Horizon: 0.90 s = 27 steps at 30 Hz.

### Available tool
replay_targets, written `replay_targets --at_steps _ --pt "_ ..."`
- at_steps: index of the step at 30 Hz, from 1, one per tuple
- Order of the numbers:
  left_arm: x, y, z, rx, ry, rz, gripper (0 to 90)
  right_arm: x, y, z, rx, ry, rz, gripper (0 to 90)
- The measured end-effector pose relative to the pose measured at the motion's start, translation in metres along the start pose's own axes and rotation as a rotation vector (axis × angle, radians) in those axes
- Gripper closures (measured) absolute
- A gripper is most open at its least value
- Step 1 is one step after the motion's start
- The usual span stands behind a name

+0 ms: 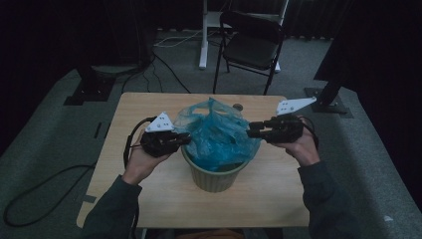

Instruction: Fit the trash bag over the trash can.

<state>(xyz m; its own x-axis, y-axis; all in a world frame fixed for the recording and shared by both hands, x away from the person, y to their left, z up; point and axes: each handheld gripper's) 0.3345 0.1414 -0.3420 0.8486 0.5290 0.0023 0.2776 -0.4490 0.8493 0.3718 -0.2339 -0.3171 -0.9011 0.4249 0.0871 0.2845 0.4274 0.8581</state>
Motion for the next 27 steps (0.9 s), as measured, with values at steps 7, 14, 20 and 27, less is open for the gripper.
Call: replay_targets --at_steps 7,14,20,27 --pt "-0.001 -0.002 0.001 -0.005 -0.003 -0.002 82.9 -0.015 0.004 0.019 0.063 -0.002 0.071 56.2" --pt "-0.001 -0.008 -0.004 -0.005 0.001 -0.007 82.9 -0.012 -0.006 0.023 0.091 0.062 0.072 87.7" --pt "-0.004 -0.019 -0.011 -0.012 0.003 -0.017 83.3 -0.001 -0.025 0.009 0.078 0.088 0.071 89.9" --pt "-0.013 -0.036 -0.012 0.005 -0.018 -0.017 83.5 0.012 -0.052 0.002 0.049 0.140 0.076 89.9"
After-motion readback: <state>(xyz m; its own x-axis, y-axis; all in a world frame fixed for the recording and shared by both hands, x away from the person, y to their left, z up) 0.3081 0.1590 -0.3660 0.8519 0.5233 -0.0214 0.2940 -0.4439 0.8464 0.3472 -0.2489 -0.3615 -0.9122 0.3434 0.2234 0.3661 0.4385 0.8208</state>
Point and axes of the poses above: each handheld gripper's, and its own axes: z roughly forward along the jaws, y roughly out of its top, x roughly to its left, and after that the axes turned 1 degree about -y, right-handed
